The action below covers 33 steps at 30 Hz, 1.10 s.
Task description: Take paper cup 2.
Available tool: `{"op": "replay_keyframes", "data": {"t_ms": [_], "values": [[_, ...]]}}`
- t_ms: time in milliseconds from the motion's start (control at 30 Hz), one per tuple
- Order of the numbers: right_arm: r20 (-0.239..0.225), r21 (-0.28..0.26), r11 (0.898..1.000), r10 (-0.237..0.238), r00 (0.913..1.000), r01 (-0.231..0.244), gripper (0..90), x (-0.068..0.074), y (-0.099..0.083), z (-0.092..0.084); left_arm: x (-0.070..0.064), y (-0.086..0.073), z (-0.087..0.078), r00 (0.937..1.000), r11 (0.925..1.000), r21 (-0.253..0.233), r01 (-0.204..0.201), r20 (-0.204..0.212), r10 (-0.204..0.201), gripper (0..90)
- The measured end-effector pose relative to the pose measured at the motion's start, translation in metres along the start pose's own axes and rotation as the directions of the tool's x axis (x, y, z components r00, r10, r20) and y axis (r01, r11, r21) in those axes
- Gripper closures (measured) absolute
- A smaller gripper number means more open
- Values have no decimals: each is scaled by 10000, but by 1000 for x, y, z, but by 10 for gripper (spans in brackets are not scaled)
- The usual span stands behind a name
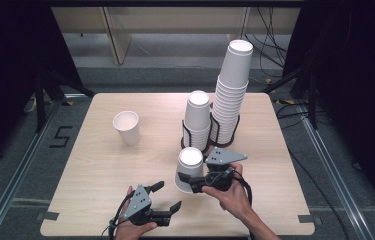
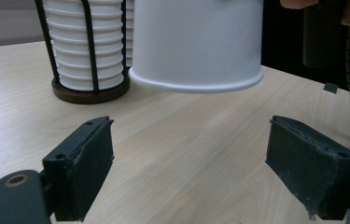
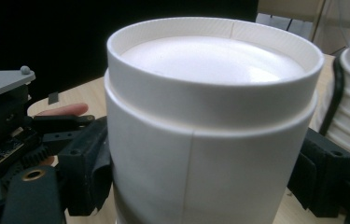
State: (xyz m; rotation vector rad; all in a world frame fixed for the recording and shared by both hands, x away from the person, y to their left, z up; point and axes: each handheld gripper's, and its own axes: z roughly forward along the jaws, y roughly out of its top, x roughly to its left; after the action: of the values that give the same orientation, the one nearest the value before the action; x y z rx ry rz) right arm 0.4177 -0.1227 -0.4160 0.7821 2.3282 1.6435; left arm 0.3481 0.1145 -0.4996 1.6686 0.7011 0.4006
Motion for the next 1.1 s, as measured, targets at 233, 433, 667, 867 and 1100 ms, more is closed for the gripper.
{"op": "replay_keyframes", "data": {"t_ms": [233,433,667,867,1100], "values": [[-206,99,9997,-223,9995,225,200,12,-3,7,-3,1,1,9998,9999,-76,-153,113,154,142],[-640,74,9996,-260,9976,265,201,18,-6,13,-3,1,1,9998,9997,-148,-172,102,174,140],[-619,114,9980,-606,9962,615,201,23,-8,17,-3,2,1,9997,9997,-136,-194,136,196,107],[-935,280,9989,-356,9950,383,201,27,-9,19,-3,1,2,9998,9999,-85,-135,147,136,77],[-950,203,9990,-384,9947,405,202,32,-9,19,-2,1,1,9999,9999,-124,-52,139,53,37]]}}
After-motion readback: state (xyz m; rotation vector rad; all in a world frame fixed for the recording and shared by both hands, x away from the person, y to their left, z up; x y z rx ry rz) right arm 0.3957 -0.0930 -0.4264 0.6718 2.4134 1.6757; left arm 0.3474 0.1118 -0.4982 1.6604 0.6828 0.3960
